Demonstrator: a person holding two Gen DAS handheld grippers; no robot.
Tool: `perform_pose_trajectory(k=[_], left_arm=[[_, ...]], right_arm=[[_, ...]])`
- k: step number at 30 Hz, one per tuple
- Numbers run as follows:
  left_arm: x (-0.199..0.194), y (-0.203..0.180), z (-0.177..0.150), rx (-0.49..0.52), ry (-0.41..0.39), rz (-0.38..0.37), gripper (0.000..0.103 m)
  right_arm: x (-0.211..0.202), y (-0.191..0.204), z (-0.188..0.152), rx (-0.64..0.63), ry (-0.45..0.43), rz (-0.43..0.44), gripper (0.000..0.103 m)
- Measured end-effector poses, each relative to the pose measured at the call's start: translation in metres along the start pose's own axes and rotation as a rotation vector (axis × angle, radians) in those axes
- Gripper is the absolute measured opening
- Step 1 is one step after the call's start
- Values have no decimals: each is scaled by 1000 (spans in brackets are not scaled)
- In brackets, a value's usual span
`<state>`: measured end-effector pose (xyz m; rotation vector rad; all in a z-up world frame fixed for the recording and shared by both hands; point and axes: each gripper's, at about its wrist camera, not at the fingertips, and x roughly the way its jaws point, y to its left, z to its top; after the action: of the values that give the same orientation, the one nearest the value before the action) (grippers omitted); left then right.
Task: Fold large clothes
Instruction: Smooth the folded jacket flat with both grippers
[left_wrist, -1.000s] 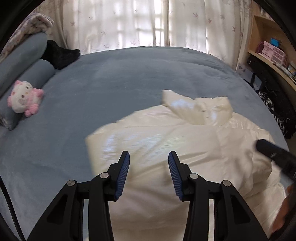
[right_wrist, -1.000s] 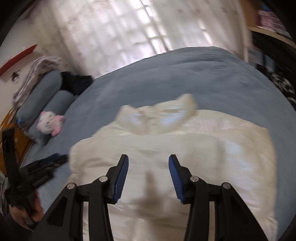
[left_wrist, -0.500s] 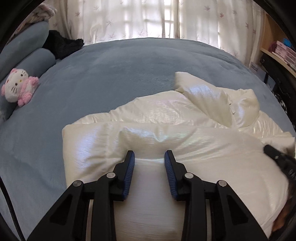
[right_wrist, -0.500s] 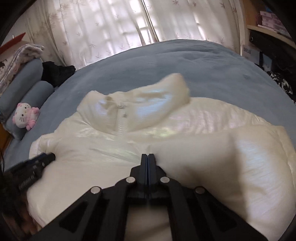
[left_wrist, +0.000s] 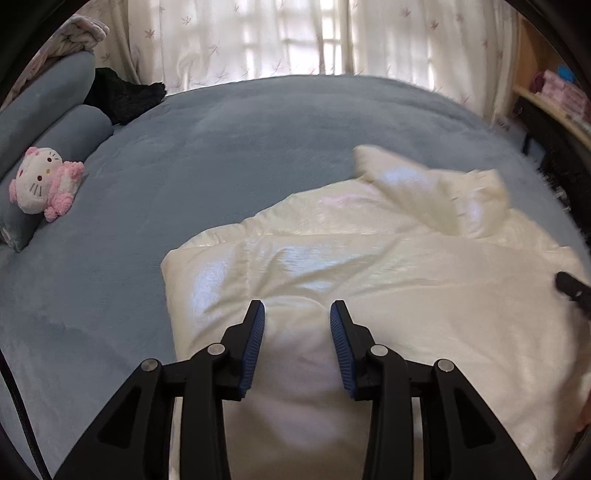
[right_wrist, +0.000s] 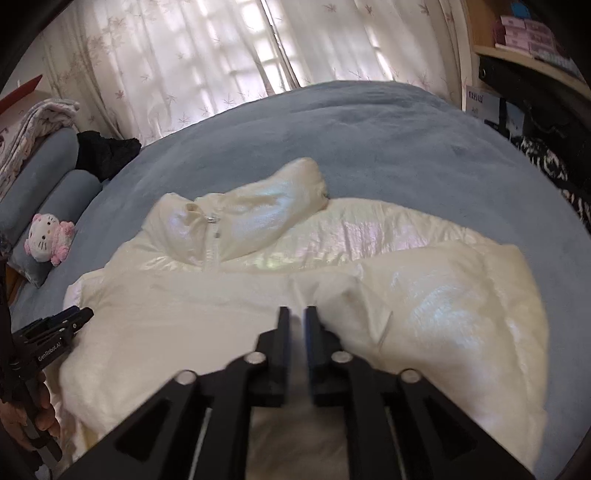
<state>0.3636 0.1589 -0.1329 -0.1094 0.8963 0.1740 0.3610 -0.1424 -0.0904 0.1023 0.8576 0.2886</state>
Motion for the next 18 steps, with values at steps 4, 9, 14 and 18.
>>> perform_pose_trajectory(k=[4, 9, 14, 18], left_arm=[[-34, -15, -9, 9, -32, -76, 38], [-36, -30, -32, 43, 26, -95, 40], [-20, -25, -55, 94, 51, -11, 54], [-22, -14, -53, 60, 70, -14, 54]], right_arm=[[-28, 32, -9, -24, -17, 77, 62], [-24, 69, -31, -104, 57, 108, 62], [0, 53, -53, -113, 151, 54, 52], [-13, 35, -54, -52, 153, 41, 49]])
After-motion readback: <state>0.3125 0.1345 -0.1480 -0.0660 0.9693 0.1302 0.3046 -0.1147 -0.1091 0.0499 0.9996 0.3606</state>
